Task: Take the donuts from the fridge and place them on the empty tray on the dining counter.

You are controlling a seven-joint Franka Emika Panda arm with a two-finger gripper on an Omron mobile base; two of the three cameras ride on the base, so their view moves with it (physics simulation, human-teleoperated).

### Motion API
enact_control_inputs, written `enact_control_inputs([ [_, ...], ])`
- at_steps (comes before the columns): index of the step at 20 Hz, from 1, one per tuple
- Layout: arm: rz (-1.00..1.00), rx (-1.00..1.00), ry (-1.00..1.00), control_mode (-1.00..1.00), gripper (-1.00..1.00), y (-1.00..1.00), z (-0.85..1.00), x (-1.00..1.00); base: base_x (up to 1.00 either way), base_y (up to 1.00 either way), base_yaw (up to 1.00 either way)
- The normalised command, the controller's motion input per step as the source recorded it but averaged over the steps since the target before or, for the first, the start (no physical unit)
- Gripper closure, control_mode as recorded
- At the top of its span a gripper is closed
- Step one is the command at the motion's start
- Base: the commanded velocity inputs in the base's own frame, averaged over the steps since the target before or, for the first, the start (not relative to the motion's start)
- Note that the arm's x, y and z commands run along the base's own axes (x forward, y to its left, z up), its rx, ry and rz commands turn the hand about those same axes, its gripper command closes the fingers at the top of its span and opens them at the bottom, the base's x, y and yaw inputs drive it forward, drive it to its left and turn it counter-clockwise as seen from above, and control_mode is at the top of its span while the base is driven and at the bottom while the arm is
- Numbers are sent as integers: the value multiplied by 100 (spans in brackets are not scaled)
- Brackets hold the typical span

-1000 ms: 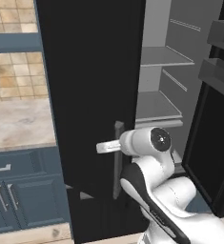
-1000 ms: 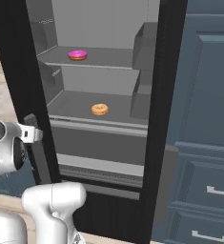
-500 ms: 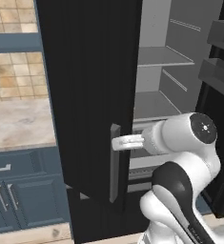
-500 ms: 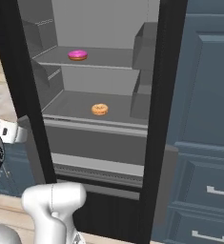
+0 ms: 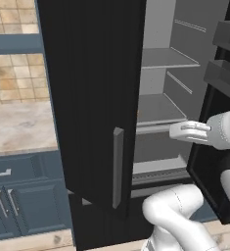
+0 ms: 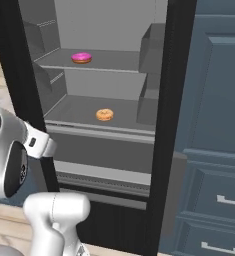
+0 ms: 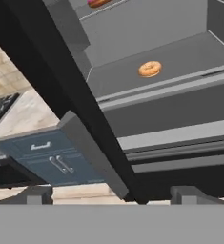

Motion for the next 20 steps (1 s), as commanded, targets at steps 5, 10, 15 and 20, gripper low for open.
enact_control_inputs([
  [5, -22, 4, 0, -100, -100, -59, 0, 45, 0, 0, 0],
  [10, -8, 15, 0, -100, -100, -6, 0, 83, 0, 0, 0],
  [15, 0, 20, 0, -100, -100, 1, -1, 88, 0, 0, 0],
  [20, 0, 15, 0, -100, -100, 19, -6, 77, 0, 0, 0],
])
